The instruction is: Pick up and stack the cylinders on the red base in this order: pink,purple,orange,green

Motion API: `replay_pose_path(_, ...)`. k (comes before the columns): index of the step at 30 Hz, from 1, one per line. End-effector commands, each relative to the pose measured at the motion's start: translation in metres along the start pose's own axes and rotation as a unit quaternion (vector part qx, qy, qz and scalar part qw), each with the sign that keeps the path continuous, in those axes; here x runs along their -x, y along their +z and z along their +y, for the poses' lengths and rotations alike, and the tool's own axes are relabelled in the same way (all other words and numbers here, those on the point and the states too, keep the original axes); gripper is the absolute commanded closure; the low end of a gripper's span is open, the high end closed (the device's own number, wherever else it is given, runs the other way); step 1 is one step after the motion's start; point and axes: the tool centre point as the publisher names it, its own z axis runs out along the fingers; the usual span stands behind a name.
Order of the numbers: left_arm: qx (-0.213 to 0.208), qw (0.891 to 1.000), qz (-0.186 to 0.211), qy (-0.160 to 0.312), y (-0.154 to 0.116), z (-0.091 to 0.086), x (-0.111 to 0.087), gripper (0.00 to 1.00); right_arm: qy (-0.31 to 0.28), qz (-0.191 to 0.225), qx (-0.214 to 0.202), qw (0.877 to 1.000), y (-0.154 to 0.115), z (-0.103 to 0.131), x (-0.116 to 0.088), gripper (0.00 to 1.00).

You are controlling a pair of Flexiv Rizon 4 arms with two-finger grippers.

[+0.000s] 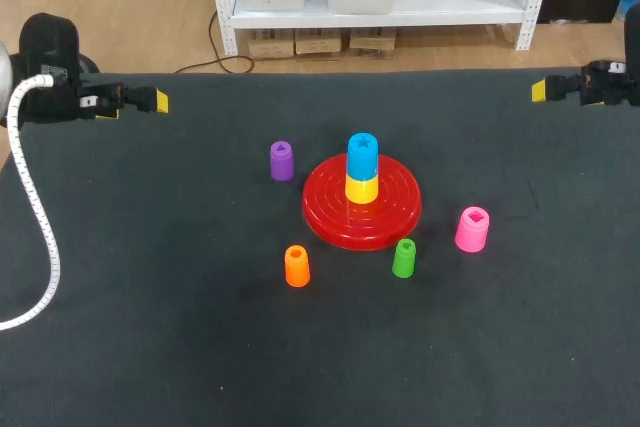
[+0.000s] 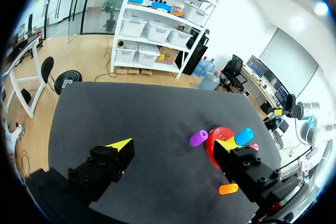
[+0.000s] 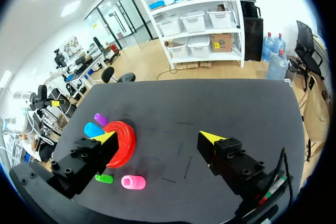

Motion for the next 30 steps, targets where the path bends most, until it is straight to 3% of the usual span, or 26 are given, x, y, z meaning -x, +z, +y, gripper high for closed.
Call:
replay_pose_path(1,0.004,1.000,0.002,-0.001,0.000,-0.001,0.001,0.00,0.000,0.000,0.000,1.000,0.000,0.000,0.000,0.00)
replay_pose_path(16,0.004,1.000,0.002,-0.001,0.000,-0.001,0.001,0.00,0.000,0.000,0.000,1.000,0.000,0.000,0.000,0.00)
replay_pose_path(19,0.010,0.999,0.006,0.053,0.003,0.000,0.000,0.00,0.000,0.000,0.000,1.000,0.000,0.000,0.000,0.00)
replay_pose_path(22,-0.014,0.994,0.014,0.110,0.005,0.000,0.001,0.00,0.000,0.000,0.000,1.000,0.000,0.000,0.000,0.00)
replay_pose_path(24,-0.023,0.986,0.007,0.165,0.004,0.000,0.001,0.00,0.000,0.000,0.000,1.000,0.000,0.000,0.000,0.00)
replay_pose_path(25,-0.023,0.982,-0.017,0.189,0.002,0.000,0.001,0.00,0.000,0.000,0.000,1.000,0.000,0.000,0.000,0.00)
replay_pose_path(27,-0.059,0.969,-0.033,0.238,-0.004,-0.003,-0.001,0.00,0.000,0.000,0.000,1.000,0.000,0.000,0.000,0.00)
replay_pose_path(29,-0.124,0.961,-0.047,0.242,-0.013,-0.005,0.001,0.00,0.000,0.000,0.000,1.000,0.000,0.000,0.000,0.00)
replay_pose_path(30,-0.119,0.967,-0.059,0.219,-0.015,-0.006,0.004,0.00,0.000,0.000,0.000,1.000,0.000,0.000,0.000,0.00)
